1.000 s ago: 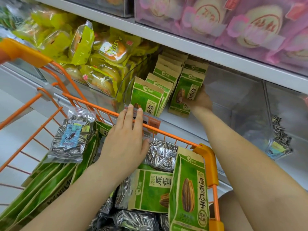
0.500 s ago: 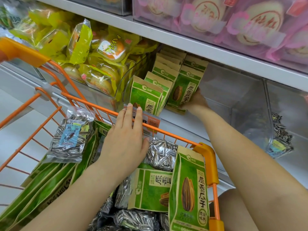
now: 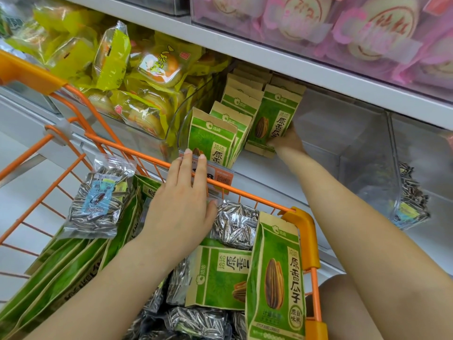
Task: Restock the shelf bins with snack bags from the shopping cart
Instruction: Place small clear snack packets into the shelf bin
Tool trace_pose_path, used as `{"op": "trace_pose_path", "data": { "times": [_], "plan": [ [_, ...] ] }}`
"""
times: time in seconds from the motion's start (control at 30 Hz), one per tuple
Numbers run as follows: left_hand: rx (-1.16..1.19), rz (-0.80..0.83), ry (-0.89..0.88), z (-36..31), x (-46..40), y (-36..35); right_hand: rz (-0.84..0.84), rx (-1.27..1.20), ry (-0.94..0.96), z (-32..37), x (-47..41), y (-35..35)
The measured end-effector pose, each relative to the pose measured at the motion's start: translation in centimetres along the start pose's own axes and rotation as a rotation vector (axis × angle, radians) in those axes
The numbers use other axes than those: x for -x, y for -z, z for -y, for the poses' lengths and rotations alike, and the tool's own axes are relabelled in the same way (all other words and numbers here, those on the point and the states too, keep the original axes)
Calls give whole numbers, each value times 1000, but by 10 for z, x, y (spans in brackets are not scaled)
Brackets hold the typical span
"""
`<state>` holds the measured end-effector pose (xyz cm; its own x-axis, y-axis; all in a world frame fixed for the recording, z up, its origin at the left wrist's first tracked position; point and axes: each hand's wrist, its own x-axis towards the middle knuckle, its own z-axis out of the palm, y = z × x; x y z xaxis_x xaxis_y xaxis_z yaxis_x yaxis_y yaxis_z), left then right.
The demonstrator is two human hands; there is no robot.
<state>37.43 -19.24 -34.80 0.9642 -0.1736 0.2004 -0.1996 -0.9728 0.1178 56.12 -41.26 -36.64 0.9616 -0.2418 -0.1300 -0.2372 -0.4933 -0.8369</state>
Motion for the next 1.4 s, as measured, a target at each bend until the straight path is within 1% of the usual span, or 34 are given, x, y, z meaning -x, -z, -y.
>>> {"op": "trace_pose_path", "data": {
  "times": [0.13,0.23,0.3,0.37,0.43,0.5,0.53,0.57,0.63,0.67,0.7,0.77,0.8,0.83,0.87,0.97,1.07,1.13,1.23,1.3,1.33,1.4],
  "plan": [
    [4,16,0,1,0,0,33,2,-86,4,-2,3],
    [17,9,-3,0,1,2,69,-131,-159,15,7,17],
    [63,33,5,1,2,6,54,-209,-198,21,17,31],
    [115,60,37,3,2,12,28,-180,-203,27,34,41],
    [160,87,52,2,3,17,-1,-112,-157,29,59,52],
    [202,103,79,2,3,23,-63,-51,-11,30,94,64],
    [200,74,85,1,4,27,-79,-39,82,30,113,70],
    [162,2,66,-2,4,31,-67,-36,164,28,131,76],
    [37,-153,6,-11,7,47,37,-27,242,25,167,87],
    [17,-136,-2,-16,10,56,95,6,266,22,184,91],
    [46,-64,-5,-22,14,62,136,57,295,17,198,94],
    [190,184,-3,-36,24,64,172,155,328,7,222,99],
    [272,292,-1,-43,30,62,183,157,330,3,233,101],
    [320,358,-1,-52,36,58,190,133,326,-1,241,103],
    [343,388,11,-59,43,53,192,98,328,-4,250,105],
    [436,392,67,-76,55,36,138,-10,357,-14,268,105],
    [523,395,118,-78,57,30,62,-121,361,-21,277,101],
    [681,381,159,-71,56,32,60,-172,353,-23,282,95],
    [1030,297,228,-53,58,47,25,-252,271,-18,289,84],
    [1223,252,261,-48,61,58,73,-310,182,-9,291,77],
    [1280,242,249,-49,63,63,137,-345,152,-6,292,75],
    [1316,228,197,-53,65,71,247,-477,112,-1,293,69]
  ]
}}
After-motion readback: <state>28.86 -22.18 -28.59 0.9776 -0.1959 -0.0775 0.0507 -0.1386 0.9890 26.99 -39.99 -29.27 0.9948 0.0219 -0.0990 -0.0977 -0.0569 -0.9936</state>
